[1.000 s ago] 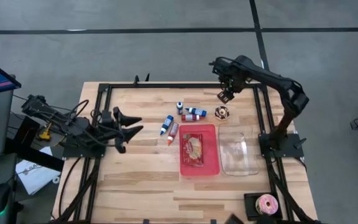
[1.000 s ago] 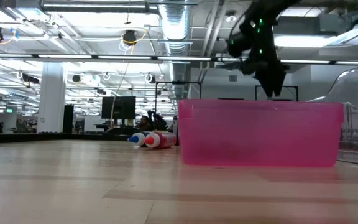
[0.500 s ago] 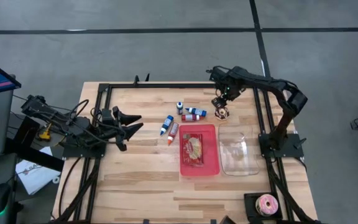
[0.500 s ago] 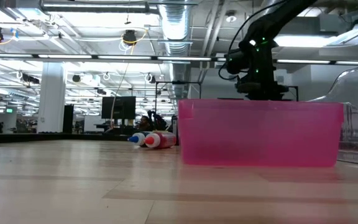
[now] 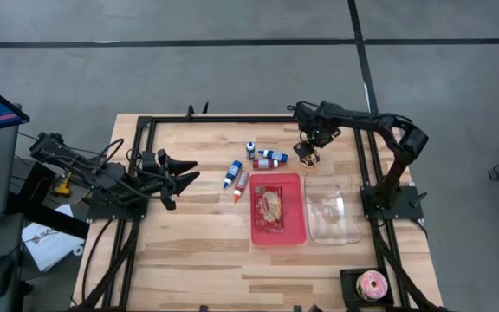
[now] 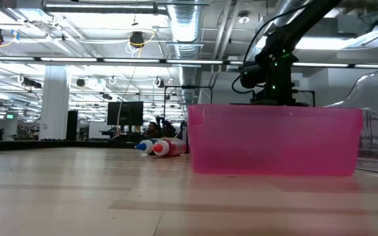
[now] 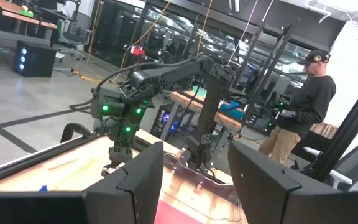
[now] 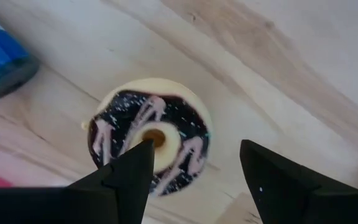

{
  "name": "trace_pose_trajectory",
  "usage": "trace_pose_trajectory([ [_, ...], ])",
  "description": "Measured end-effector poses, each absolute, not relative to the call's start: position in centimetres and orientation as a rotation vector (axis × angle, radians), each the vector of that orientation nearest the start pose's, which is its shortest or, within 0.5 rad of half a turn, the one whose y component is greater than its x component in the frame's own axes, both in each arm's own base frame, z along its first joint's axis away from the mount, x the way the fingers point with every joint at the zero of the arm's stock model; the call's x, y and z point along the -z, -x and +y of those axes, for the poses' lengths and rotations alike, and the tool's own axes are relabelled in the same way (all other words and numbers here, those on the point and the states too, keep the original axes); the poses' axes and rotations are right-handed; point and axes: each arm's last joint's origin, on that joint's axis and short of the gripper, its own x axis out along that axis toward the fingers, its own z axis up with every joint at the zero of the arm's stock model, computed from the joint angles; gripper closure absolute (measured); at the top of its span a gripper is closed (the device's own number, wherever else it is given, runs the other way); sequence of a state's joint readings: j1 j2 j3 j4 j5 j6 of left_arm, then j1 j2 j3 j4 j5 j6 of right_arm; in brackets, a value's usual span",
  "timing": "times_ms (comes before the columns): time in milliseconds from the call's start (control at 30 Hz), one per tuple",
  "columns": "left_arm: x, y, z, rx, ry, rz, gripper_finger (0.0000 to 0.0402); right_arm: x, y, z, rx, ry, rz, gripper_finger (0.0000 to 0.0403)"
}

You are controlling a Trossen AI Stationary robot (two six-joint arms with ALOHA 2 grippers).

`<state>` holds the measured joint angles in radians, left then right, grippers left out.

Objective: Pick & Place Food Item
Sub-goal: Put the black donut into the black bin

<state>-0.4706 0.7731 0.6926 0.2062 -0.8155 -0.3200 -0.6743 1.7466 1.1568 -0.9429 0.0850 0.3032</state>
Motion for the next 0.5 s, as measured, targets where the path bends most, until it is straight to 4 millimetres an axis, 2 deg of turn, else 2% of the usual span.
trace_pose_trajectory([
  [500,-33.9,-15.8,-5.7,-0.326,0.403,-0.160,0.0225,-15.7,-23.2,-18.8,0.823,-0.700,1.391,0.0173],
])
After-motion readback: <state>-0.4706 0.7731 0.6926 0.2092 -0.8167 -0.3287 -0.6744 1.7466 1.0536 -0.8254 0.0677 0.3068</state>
